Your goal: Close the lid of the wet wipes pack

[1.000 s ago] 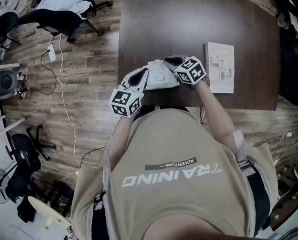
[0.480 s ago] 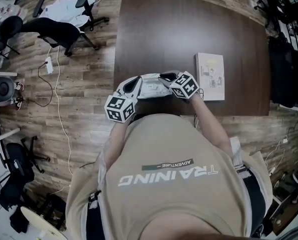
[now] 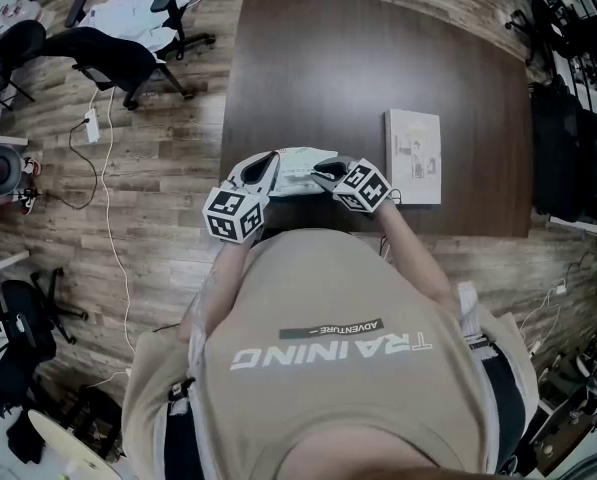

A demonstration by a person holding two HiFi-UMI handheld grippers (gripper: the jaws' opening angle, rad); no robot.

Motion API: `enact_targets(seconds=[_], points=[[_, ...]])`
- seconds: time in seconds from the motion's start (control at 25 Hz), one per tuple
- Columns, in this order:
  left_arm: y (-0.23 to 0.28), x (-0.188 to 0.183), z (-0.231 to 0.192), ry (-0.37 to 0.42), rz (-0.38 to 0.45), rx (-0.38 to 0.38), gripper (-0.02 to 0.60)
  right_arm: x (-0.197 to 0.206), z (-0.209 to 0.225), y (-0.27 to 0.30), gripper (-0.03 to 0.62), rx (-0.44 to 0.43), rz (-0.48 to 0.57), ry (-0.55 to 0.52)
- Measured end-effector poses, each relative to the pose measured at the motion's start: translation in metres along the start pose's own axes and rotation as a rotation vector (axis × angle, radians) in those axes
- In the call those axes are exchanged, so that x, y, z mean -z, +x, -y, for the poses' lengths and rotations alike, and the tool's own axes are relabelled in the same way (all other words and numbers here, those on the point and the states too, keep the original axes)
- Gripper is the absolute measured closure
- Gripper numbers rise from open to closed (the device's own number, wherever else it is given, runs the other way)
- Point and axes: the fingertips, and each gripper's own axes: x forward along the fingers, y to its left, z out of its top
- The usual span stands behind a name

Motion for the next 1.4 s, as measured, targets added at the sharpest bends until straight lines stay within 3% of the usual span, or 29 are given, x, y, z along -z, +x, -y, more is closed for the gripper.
enact_targets(seconds=[0.68, 1.0, 1.4], points=[[-0.010, 0.013, -0.006, -0.018, -0.032, -0.006, 0.571, 0.033, 0.001, 0.023, 0.551, 0.040, -0.097, 0.067], [-0.014, 0.006, -0.003, 0.024, -0.039, 0.035, 0.571, 0.034, -0.001, 0.025, 0.555, 0.082, -0.187, 0.016], [-0.011, -0.013, -0.004, 0.040, -0.012, 0.054, 0.571, 0.000, -0.003, 0.001, 0.566, 0.108, -0.131, 0.001]])
